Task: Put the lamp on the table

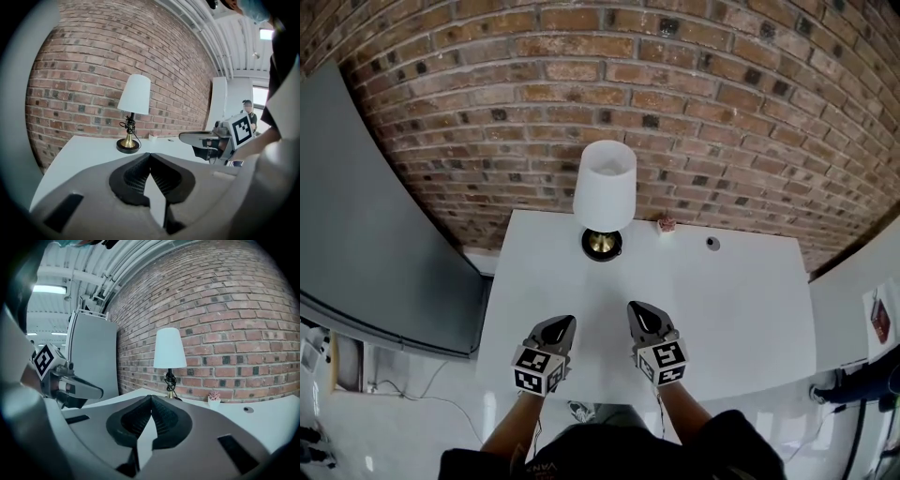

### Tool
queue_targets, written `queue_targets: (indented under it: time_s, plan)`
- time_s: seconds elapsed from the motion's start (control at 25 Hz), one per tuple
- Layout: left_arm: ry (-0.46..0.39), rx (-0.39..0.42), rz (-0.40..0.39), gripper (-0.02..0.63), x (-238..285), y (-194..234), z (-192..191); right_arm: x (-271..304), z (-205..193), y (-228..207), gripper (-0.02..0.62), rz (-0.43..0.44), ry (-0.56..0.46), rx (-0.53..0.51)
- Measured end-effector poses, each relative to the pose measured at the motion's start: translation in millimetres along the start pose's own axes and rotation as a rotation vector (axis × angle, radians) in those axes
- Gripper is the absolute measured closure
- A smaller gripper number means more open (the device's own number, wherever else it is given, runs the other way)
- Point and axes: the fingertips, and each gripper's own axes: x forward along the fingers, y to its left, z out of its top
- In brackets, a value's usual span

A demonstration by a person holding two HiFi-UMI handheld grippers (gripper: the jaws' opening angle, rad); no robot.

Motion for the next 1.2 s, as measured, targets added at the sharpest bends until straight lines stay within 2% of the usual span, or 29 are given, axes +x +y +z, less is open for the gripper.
queue_targets:
  time_s: [0.52,1.2]
  plan:
    - [-0.033,0.047,0.004,0.601,-46,-30,2,-53,3,28,0.597,0.002,0.018,-0.003]
    - [-0.031,0.051,0.032,0.601,-83,-45,-11,-90,-4,45,0.598,-0.02,0.038,-0.016]
